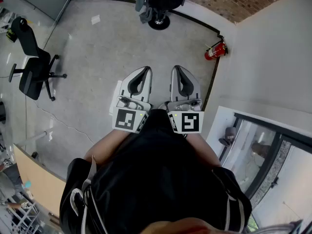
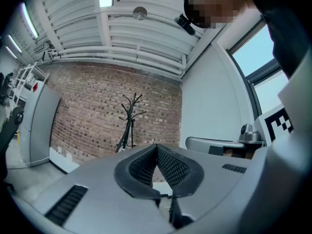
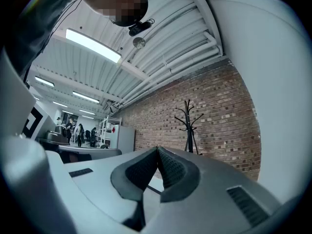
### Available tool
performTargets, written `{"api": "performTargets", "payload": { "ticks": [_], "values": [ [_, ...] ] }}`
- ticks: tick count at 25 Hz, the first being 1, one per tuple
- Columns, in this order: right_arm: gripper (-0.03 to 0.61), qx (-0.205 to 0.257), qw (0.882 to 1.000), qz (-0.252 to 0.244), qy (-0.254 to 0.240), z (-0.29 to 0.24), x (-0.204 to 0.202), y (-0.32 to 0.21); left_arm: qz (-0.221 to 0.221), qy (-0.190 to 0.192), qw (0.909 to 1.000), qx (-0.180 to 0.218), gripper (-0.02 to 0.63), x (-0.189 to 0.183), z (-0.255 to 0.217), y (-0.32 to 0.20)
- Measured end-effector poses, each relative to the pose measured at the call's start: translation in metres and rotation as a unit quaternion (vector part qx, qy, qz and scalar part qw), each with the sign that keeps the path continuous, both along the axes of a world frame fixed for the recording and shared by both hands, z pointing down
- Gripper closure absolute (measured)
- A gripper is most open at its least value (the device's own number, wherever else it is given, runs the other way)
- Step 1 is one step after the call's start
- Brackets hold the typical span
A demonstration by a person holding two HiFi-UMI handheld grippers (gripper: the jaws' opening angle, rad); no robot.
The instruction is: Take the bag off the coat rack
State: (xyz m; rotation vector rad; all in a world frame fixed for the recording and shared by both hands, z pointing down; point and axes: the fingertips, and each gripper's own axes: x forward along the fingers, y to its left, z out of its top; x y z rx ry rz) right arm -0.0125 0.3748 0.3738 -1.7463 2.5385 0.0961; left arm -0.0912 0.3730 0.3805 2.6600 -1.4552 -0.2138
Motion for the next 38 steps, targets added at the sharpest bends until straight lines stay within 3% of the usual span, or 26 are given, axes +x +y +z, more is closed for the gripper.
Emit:
{"api": "performTargets", "payload": {
  "ticks": [8,16,24,32,38],
  "values": [
    [0.558,0.01,1.0,0.012,-0.013,-0.005,0.028,0.017,0.003,-0.01,0.9997,0.021,0.595,0.028,-0.008,0.01],
    [0.558,-0.008,1.0,-0.001,-0.02,0.011,0.061,0.036,-0.034,-0.016,0.9992,0.011,0.595,0.044,0.001,0.023],
    [0.558,-0.055,0.998,-0.035,-0.004,0.049,0.08,0.058,-0.112,-0.035,0.9919,-0.046,0.595,0.012,0.037,0.033],
    [0.558,-0.047,0.999,-0.013,-0.019,0.055,0.124,0.064,-0.076,-0.042,0.9952,-0.045,0.595,0.065,0.048,0.035],
    [0.558,-0.052,0.998,-0.013,-0.014,0.059,0.14,0.056,-0.076,-0.037,0.9957,-0.039,0.595,0.075,0.049,0.027]
  ]
}}
